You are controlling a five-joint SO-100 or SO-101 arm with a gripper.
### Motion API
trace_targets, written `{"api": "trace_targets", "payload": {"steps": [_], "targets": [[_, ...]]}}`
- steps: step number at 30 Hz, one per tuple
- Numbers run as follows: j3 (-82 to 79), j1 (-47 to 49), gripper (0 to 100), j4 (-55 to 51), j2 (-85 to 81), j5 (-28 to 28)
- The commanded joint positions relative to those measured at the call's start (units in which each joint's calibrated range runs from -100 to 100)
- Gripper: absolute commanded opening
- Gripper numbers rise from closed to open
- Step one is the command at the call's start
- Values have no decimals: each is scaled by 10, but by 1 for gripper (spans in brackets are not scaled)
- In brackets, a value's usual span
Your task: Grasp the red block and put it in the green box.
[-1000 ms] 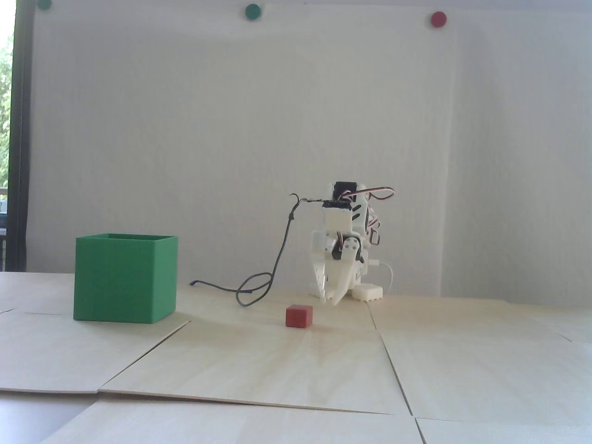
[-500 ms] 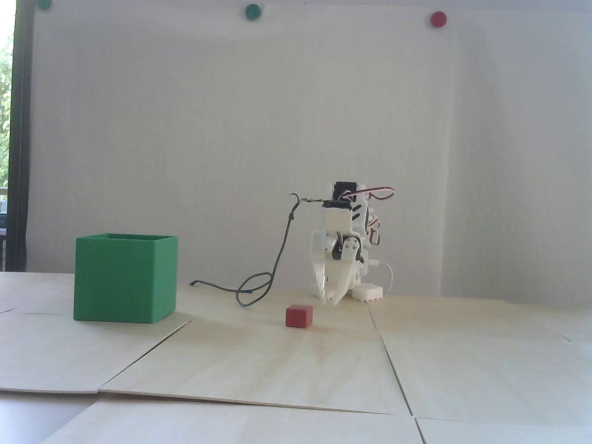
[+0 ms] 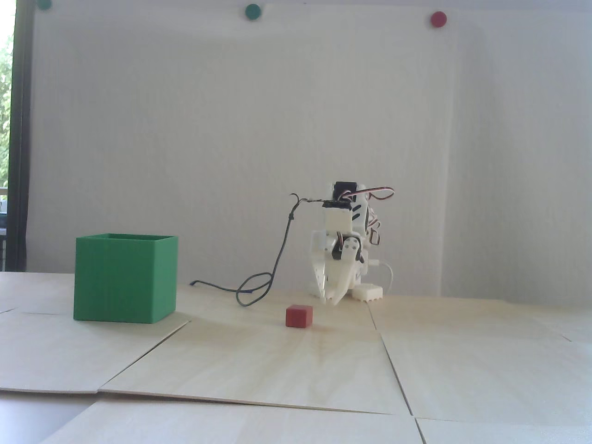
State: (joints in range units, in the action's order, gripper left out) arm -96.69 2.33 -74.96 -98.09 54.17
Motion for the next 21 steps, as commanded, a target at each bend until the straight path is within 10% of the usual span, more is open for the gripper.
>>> {"api": "trace_targets", "payload": {"steps": [1, 21], "targets": [[0, -3, 2, -19, -9, 0], [0, 24, 2, -19, -3, 0]]}}
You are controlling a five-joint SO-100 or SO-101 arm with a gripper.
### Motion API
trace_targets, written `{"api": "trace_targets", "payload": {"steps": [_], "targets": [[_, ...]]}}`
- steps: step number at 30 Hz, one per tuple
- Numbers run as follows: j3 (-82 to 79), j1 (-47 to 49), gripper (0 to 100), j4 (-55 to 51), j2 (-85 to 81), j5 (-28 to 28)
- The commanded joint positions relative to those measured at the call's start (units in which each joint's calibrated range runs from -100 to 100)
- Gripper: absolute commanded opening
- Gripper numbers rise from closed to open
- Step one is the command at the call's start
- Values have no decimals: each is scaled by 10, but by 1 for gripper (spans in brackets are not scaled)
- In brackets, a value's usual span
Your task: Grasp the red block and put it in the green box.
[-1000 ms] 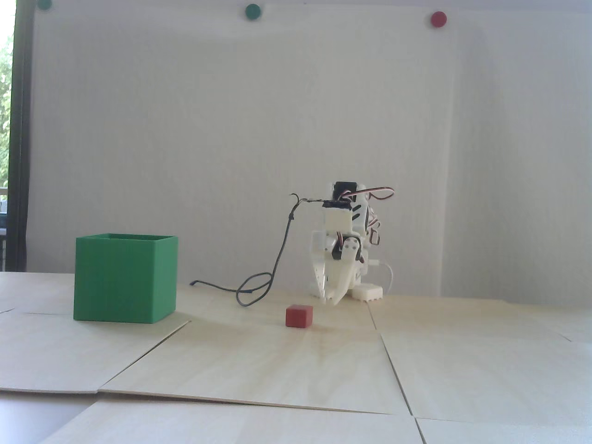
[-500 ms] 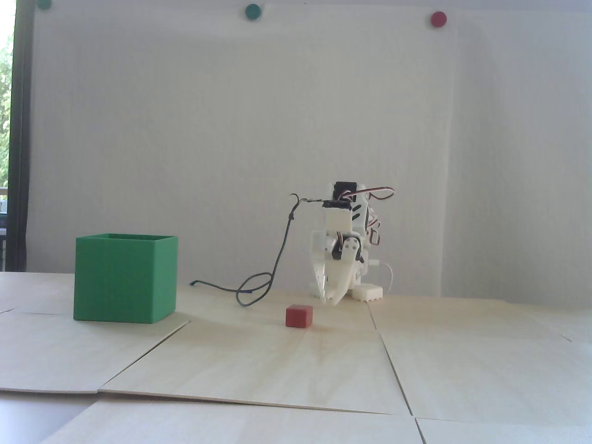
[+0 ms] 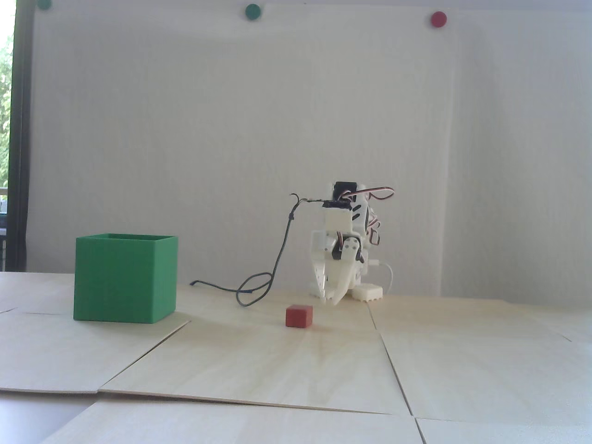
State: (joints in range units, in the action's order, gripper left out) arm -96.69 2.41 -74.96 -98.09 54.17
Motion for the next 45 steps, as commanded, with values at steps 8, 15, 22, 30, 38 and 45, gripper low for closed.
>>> {"api": "trace_targets", "payload": {"steps": [8, 15, 22, 30, 38, 45], "targets": [[0, -8, 2, -22, -9, -1], [8, -23, 2, -30, -3, -1], [89, 6, 2, -9, -1, -46], [238, 39, 8, 42, 153, -80], [520, 33, 8, 51, 529, -116], [785, 13, 8, -34, 808, -129]]}}
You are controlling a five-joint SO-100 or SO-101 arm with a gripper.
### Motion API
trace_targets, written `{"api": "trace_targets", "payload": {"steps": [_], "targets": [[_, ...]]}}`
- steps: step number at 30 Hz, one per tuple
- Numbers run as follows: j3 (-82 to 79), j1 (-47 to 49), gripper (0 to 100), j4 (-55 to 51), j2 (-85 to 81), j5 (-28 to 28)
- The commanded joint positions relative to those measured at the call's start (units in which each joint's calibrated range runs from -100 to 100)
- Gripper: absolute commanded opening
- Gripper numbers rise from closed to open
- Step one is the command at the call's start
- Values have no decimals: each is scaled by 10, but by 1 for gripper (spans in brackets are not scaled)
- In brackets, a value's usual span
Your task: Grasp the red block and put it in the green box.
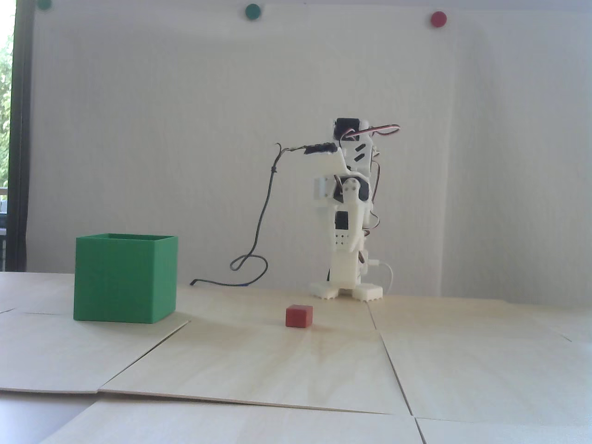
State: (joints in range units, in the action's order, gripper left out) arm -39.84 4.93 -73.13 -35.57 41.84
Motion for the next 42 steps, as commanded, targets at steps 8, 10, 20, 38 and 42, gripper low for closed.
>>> {"api": "trace_targets", "payload": {"steps": [8, 10, 20, 38, 42], "targets": [[377, -18, 9, -70, 360, -22], [404, -17, 9, -70, 391, -31], [505, -5, 9, -33, 548, -67], [530, 59, 9, -105, 582, -50], [524, 78, 9, -115, 581, -50]]}}
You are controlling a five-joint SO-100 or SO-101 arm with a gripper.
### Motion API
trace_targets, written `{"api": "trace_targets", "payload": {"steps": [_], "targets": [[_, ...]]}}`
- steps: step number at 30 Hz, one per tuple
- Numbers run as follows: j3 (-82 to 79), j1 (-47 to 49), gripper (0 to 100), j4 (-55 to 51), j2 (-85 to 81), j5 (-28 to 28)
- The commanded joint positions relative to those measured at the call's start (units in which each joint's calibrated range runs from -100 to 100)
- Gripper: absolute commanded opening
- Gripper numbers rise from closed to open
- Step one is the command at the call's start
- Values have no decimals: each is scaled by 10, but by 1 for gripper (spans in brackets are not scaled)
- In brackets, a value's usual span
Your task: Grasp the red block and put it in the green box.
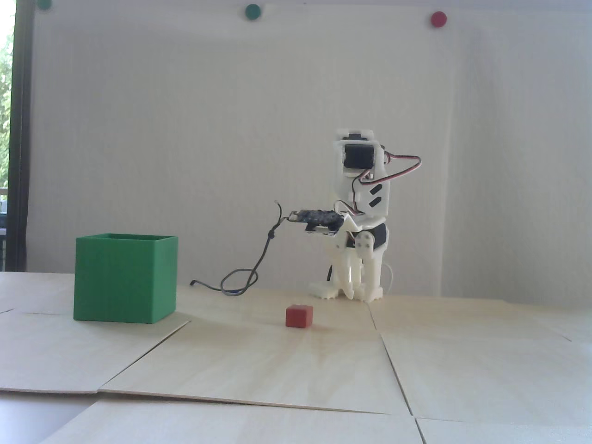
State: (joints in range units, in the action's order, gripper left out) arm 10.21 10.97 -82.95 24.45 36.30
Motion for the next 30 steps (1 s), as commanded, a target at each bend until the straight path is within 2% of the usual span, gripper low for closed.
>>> {"api": "trace_targets", "payload": {"steps": [1, 9, 19, 20, 26, 28, 30], "targets": [[30, 13, 9, -15, -19, 2], [83, -147, 9, 23, -9, 14], [79, -183, 10, 19, -10, 21], [79, -181, 12, 17, -10, 20], [77, -158, 43, 17, -10, 25], [75, -145, 48, 17, -9, 23], [75, -137, 48, 20, -9, 20]]}}
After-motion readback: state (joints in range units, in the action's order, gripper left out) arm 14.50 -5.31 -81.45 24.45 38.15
